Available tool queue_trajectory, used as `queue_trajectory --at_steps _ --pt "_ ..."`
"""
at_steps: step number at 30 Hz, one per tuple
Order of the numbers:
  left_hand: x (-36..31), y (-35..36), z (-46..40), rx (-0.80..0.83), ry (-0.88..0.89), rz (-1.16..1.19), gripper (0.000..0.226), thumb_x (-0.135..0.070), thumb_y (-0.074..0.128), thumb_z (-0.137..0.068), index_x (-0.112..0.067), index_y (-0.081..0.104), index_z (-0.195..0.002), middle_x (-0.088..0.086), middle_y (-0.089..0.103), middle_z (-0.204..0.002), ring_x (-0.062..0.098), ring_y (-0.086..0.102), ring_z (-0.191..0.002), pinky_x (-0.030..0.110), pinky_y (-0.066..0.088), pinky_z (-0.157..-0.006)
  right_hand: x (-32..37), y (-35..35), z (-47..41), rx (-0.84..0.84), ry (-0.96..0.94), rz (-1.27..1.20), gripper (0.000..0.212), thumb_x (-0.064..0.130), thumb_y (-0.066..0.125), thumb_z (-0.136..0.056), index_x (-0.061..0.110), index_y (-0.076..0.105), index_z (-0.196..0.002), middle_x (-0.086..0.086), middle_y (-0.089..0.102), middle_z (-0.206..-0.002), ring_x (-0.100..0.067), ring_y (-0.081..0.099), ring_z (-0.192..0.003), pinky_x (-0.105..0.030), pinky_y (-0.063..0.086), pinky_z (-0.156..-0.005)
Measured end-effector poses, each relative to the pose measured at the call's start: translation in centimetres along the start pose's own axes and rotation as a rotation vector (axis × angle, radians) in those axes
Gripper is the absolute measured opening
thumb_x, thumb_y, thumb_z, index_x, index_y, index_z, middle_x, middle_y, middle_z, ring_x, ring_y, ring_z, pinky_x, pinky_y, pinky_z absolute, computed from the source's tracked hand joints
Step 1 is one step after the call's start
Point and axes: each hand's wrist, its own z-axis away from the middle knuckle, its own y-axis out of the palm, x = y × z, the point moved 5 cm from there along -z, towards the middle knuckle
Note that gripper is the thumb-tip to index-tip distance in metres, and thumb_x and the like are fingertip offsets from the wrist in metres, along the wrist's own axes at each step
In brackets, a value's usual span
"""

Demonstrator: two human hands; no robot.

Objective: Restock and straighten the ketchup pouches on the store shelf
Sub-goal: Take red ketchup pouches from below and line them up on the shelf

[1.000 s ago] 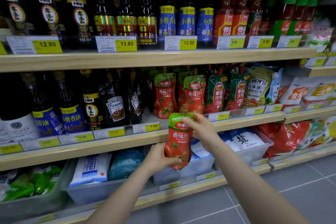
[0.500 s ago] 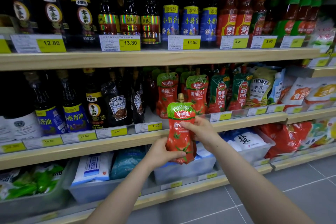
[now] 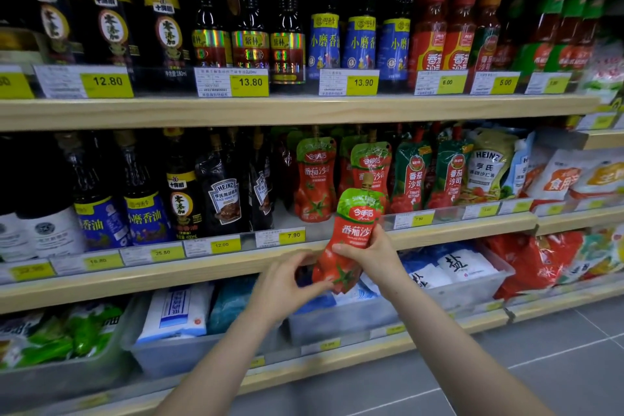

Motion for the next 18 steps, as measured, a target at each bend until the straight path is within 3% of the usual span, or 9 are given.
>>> queue_trajectory --at_steps 3,5,7,10,15,18 --pt "1.4 -4.4 0.3 -0.274 0.256 -0.503 0.052 -0.055 0.053 -0.080 -0.014 0.060 -0.112 0.003 0.063 -0.110 0.020 0.055 -0.103 0.036 0.041 -0.088 1.4 -0.5 -0.6 -0.006 -0.082 0.001 0.059 0.007 0.081 -0.063 0.019 0.050 -0.112 -0.003 0.065 -0.103 -0.010 0.063 -0.089 -0.018 0.051 -0.065" --pt "3.3 -6.1 0.4 -0.271 0.251 -0.682 0.056 -0.054 0.045 -0.082 -0.013 0.057 -0.118 0.005 0.060 -0.117 0.023 0.052 -0.108 0.039 0.038 -0.092 2.6 -0.6 -1.4 -0.026 -0.132 0.057 0.064 0.013 0.082 -0.063 0.020 0.048 -0.116 -0.002 0.064 -0.107 -0.013 0.062 -0.096 -0.028 0.052 -0.077" --pt "4.9 -6.6 0.6 -0.215 0.233 -0.765 0.059 -0.052 0.041 -0.082 -0.011 0.053 -0.122 0.008 0.060 -0.118 0.027 0.057 -0.108 0.041 0.038 -0.094 4.0 -0.5 -2.4 -0.056 -0.193 0.109 0.066 0.017 0.083 -0.062 0.021 0.047 -0.118 -0.001 0.063 -0.110 -0.015 0.061 -0.100 -0.037 0.051 -0.087" --pt "5.7 -6.3 0.7 -0.173 0.255 -0.831 0.058 -0.048 0.040 -0.081 -0.010 0.049 -0.124 0.011 0.062 -0.118 0.029 0.059 -0.106 0.040 0.032 -0.094 6.4 0.1 -3.6 -0.078 -0.310 0.117 0.067 0.019 0.083 -0.062 0.022 0.047 -0.118 0.004 0.064 -0.108 -0.010 0.061 -0.099 -0.036 0.051 -0.089" --pt "6.7 -6.3 0.5 -0.195 0.246 -0.914 0.061 -0.057 0.033 -0.085 -0.014 0.043 -0.127 0.007 0.062 -0.119 0.024 0.052 -0.108 0.040 0.032 -0.093 7.7 1.5 -5.7 -0.106 -0.438 0.140 0.066 0.020 0.084 -0.060 0.021 0.046 -0.115 0.008 0.064 -0.105 -0.001 0.062 -0.095 -0.022 0.049 -0.084" --pt "7.4 -6.1 0.3 -0.203 0.259 -0.943 0.062 -0.059 0.022 -0.092 -0.014 0.044 -0.128 0.006 0.062 -0.120 0.022 0.046 -0.110 0.040 0.032 -0.092 6.8 2.5 -6.9 -0.103 -0.460 0.173 0.064 0.018 0.084 -0.061 0.022 0.046 -0.113 0.016 0.061 -0.099 0.012 0.058 -0.088 -0.006 0.045 -0.078"
